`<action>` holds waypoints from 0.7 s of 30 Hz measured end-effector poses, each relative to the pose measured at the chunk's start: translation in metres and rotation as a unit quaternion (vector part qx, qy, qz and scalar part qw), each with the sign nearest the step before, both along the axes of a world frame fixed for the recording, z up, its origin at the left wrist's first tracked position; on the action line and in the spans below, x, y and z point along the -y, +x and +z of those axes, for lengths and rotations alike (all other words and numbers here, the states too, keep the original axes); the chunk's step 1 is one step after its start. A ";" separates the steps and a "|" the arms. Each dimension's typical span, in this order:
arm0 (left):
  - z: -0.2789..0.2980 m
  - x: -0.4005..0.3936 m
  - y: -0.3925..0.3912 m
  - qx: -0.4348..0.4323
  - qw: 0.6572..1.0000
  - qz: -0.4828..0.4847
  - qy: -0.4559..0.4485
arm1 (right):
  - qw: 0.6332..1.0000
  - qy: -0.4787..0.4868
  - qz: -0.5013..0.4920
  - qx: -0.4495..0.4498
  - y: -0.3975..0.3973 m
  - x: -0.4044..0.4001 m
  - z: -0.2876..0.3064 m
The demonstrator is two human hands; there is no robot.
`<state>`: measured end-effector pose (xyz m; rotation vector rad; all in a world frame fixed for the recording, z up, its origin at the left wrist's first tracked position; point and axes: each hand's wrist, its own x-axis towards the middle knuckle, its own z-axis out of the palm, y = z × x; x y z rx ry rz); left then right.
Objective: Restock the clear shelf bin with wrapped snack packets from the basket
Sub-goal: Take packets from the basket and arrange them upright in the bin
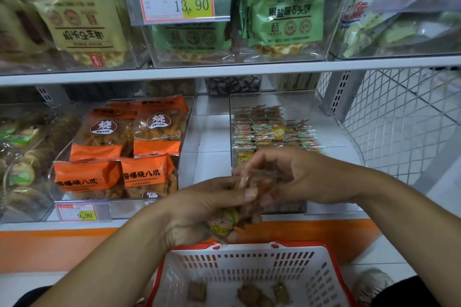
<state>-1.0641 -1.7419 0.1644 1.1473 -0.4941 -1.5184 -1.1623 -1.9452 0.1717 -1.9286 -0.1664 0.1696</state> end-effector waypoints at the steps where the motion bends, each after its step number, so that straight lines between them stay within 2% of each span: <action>1: -0.001 0.001 0.000 -0.010 1.000 0.019 -0.005 | 0.999 0.021 -0.021 0.029 0.000 0.002 0.001; 4: -0.004 0.006 -0.003 -0.060 0.995 0.080 -0.009 | 0.981 0.083 -0.114 0.132 0.002 0.002 0.001; 8: -0.007 0.013 -0.008 -0.119 0.979 0.155 -0.058 | 0.958 0.023 -0.172 0.231 0.006 -0.009 -0.006; 10: -0.008 0.014 -0.009 -0.096 0.975 0.186 -0.080 | 0.960 0.002 -0.174 0.219 0.006 -0.010 -0.008; 12: -0.007 0.014 -0.009 -0.056 0.973 0.201 -0.094 | 0.974 -0.005 -0.152 0.169 0.005 -0.007 -0.009; 15: -0.005 0.012 -0.010 0.009 0.972 0.214 -0.099 | 0.982 0.058 -0.143 0.112 0.001 -0.004 -0.008; 19: -0.006 0.009 -0.009 0.120 0.958 0.252 -0.066 | 0.973 0.036 -0.198 0.113 0.001 -0.005 -0.009; 21: -0.005 0.009 -0.008 0.137 0.951 0.268 -0.065 | 0.968 0.048 -0.215 0.117 0.001 -0.005 -0.011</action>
